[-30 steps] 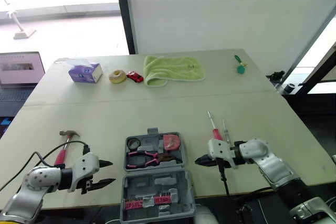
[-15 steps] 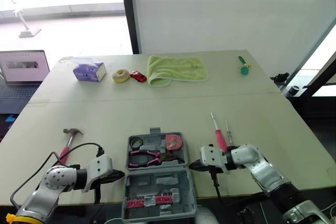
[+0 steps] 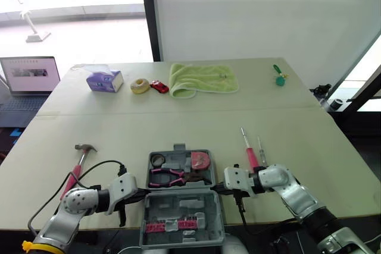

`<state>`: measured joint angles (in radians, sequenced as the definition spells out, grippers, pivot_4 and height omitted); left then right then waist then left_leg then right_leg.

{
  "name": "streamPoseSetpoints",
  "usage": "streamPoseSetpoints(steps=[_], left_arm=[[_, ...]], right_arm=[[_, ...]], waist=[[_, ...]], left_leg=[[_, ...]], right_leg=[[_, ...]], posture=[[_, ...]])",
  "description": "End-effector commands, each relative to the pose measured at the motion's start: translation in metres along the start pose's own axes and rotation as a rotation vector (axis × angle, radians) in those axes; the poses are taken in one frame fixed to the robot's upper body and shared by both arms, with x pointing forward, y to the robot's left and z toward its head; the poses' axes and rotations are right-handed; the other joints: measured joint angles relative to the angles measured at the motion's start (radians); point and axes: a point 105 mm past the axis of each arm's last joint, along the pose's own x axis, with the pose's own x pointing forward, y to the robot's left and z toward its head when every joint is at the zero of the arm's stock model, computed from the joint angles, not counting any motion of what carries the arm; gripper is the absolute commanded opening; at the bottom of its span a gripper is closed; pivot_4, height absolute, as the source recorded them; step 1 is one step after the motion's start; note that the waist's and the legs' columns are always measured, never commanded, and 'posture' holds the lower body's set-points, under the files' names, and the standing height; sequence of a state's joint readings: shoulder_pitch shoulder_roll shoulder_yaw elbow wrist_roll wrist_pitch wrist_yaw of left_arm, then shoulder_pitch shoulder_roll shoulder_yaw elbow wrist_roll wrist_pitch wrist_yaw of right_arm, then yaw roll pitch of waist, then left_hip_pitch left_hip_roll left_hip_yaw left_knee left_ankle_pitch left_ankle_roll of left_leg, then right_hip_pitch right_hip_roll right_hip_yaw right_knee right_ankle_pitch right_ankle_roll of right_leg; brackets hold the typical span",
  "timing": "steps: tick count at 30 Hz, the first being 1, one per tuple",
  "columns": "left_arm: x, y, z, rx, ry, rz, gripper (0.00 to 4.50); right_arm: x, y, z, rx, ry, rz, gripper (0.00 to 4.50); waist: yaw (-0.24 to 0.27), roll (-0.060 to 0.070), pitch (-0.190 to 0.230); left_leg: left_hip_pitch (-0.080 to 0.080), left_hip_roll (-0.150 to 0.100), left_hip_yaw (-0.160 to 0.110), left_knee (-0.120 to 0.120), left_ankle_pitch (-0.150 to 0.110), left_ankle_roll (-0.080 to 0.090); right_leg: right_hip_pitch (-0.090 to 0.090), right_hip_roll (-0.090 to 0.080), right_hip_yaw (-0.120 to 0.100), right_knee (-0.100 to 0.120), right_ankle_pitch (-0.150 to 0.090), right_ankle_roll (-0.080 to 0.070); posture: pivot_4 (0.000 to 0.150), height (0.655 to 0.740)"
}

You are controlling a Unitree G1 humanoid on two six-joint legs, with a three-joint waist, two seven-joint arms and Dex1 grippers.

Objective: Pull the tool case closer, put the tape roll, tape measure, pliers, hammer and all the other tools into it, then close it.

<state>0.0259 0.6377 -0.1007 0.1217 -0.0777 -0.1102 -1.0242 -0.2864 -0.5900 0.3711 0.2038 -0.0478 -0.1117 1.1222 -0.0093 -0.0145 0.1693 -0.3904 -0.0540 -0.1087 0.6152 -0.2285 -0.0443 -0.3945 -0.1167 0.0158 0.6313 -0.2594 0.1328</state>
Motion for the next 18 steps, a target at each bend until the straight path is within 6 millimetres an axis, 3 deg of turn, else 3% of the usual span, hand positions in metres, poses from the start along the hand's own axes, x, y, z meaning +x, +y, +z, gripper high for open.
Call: streamPoseSetpoints(steps=[1,13,18], left_arm=[[0.01,0.004,0.013,0.012,-0.045,0.025,0.03],[0.018,0.054,0.014,0.08,0.002,0.175,0.03],[0.026,0.057,0.014,0.096,0.007,0.171,0.03]], right_arm=[[0.002,-0.013,0.006,-0.009,-0.018,-0.052,0.0],[0.006,-0.061,0.002,-0.009,0.027,-0.166,0.0],[0.007,-0.07,-0.001,0.0,0.04,-0.191,0.0]], waist=[[-0.001,0.0,0.0],[-0.005,0.0,0.0],[-0.005,0.0,0.0]], left_leg=[[0.0,0.0,0.0,0.0,0.0,0.0],[0.001,0.0,-0.001,0.0,0.001,-0.001],[0.001,0.0,0.0,0.0,0.001,-0.001]], right_leg=[[0.0,0.0,0.0,0.0,0.0,0.0],[0.001,0.001,-0.001,0.001,0.0,0.0],[0.001,0.001,-0.001,0.001,0.0,0.0]], posture=[[0.15,0.74],[0.15,0.74],[0.15,0.74]])
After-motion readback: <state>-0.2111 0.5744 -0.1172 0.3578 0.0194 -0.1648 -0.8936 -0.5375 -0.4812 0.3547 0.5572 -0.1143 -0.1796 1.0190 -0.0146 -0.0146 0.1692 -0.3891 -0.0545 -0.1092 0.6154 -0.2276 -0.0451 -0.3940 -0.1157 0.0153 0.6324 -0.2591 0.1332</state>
